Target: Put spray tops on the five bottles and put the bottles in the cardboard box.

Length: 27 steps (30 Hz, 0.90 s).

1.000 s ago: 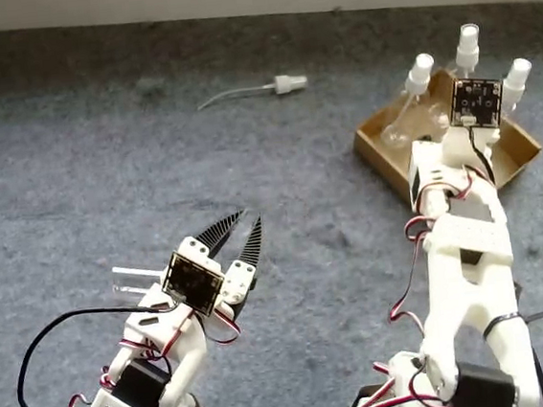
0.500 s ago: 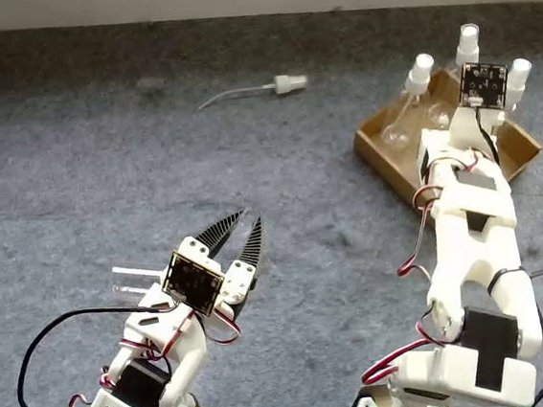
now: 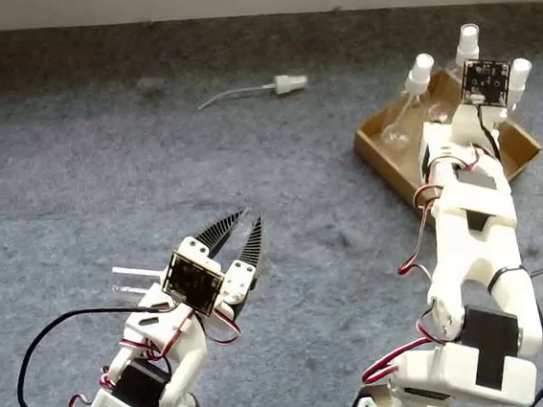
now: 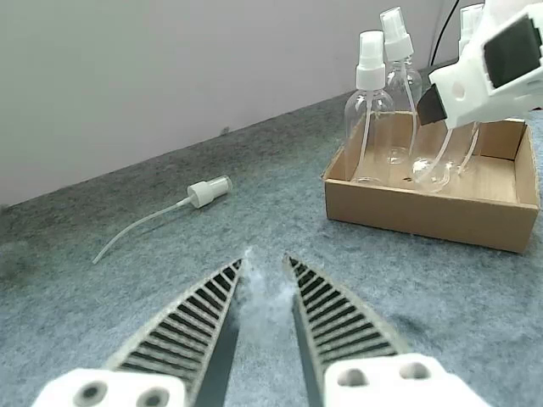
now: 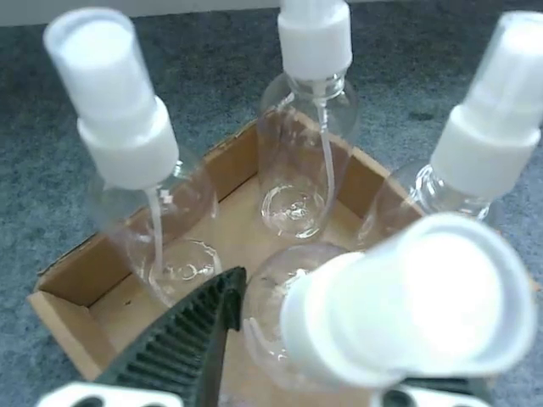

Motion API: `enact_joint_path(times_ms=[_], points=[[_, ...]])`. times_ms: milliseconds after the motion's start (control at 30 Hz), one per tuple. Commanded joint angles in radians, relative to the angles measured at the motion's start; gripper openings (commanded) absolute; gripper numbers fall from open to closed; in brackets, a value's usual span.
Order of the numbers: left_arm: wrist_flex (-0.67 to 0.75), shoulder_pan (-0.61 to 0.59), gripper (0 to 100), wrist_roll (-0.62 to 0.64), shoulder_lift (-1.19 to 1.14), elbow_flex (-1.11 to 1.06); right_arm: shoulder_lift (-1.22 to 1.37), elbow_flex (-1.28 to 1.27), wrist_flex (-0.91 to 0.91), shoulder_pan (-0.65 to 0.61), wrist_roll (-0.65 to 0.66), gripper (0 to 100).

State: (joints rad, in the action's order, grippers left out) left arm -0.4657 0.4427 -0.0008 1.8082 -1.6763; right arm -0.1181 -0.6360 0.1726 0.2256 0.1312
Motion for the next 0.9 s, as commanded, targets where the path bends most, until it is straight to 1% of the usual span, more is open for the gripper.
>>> enact_joint_path(times_ms=[0,400,533,867], points=[[-0.002,-0.01,3,-0.006,-0.004,-0.019,-0.005,0.053,-0.028,-0.002,0.003,20.2],[-0.002,-0.01,3,-0.006,-0.004,-0.019,-0.005,0.053,-0.022,-0.028,0.009,20.2],[-0.002,-0.01,3,-0.006,-0.004,-0.019,-0.005,0.062,0.061,-0.03,0.009,20.2],[-0.002,-0.01,3,-0.006,-0.004,-0.019,-0.004,0.062,0.044,-0.044,0.006,20.2]])
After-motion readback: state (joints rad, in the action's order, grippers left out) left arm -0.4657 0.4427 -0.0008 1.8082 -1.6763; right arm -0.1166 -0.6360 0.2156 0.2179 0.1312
